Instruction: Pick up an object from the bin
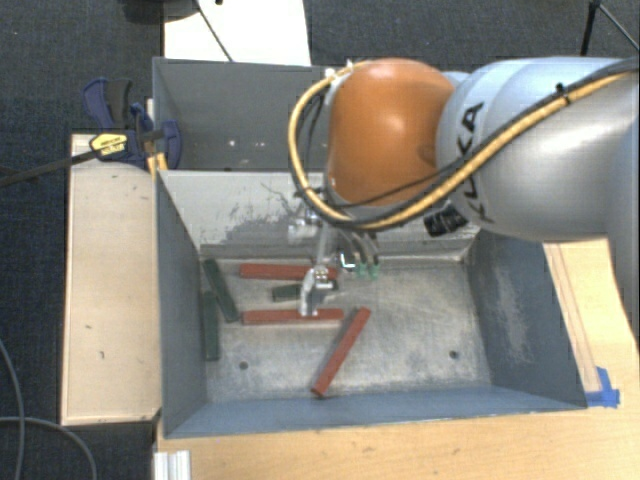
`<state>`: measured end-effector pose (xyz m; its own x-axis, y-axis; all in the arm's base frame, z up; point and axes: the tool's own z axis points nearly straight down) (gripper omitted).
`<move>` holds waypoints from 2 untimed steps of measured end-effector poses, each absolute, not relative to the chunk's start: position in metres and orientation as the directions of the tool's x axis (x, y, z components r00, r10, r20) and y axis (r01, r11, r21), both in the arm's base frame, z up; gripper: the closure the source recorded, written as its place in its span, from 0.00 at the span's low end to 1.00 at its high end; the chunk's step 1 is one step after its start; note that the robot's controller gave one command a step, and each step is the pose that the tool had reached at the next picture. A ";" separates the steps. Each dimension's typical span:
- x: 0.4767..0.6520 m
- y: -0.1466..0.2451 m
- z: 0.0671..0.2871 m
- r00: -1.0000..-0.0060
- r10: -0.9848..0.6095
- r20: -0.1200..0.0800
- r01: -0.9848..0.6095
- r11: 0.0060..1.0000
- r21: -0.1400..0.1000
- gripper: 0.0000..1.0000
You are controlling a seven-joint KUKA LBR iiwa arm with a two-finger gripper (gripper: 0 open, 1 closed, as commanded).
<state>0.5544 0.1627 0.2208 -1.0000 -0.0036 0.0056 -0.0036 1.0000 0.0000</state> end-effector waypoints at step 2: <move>0.556 0.147 0.154 -0.996 -0.094 -0.006 -0.094 0.996 0.001 0.00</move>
Offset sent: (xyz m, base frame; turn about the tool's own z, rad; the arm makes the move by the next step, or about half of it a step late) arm 0.0001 -0.0325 -0.1508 -0.1938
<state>0.5564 0.1471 0.1537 -0.9955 -0.0942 -0.0057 -0.0942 0.9956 0.0011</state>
